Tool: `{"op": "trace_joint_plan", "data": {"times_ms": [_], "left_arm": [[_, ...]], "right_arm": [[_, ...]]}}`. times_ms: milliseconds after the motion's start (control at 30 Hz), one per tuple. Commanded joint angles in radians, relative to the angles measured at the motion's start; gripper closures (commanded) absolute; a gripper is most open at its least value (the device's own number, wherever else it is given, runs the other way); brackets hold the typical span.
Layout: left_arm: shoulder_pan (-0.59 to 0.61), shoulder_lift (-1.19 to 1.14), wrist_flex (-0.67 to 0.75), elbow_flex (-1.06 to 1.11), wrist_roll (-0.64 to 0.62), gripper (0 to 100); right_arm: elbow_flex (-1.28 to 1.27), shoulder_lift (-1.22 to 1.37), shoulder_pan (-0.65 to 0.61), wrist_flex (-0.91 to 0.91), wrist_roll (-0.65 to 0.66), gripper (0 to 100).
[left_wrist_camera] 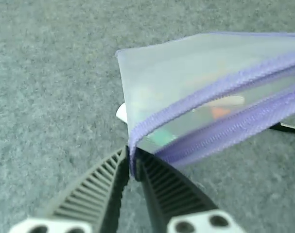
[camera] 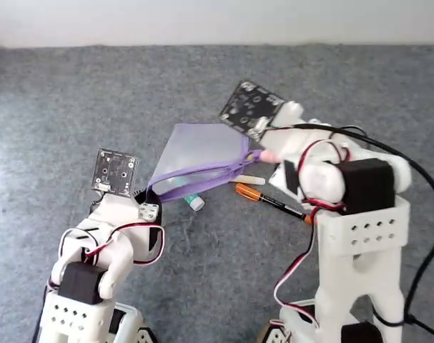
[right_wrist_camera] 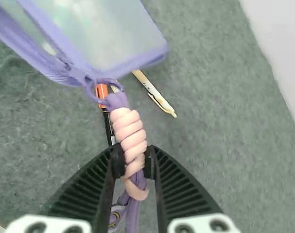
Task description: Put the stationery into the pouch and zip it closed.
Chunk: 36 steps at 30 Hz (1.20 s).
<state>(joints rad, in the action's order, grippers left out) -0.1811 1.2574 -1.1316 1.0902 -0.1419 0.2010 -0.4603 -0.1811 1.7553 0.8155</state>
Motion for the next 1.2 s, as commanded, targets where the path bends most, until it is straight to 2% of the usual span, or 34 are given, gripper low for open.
{"op": "trace_joint_plan", "data": {"times_ms": [0, 300, 500, 567, 700, 867, 1167], "left_arm": [[0.005, -0.002, -0.018, -0.054, 0.017, 99], [0.003, -0.002, 0.037, -0.053, 0.015, 98], [0.003, -0.009, 0.095, -0.025, 0.011, 80], [0.003, -0.009, 0.095, -0.007, 0.011, 77], [0.003, -0.009, 0.146, 0.03, 0.011, 78], [-0.006, -0.011, 0.304, 0.101, 0.011, 82], [-0.089, -0.011, 0.402, 0.119, 0.003, 86]], "right_arm": [[0.008, -0.031, 0.099, 0.039, -0.011, 99.0], [0.008, -0.036, 0.096, 0.039, -0.012, 99.0], [0.008, -0.033, 0.094, 0.041, -0.014, 99.0], [0.008, -0.033, 0.094, 0.041, -0.014, 99.0], [0.008, -0.033, 0.094, 0.041, -0.014, 99.0], [0.008, -0.035, 0.084, 0.041, -0.014, 99.0], [-0.049, -0.044, 0.051, 0.041, -0.014, 99.0]]}}
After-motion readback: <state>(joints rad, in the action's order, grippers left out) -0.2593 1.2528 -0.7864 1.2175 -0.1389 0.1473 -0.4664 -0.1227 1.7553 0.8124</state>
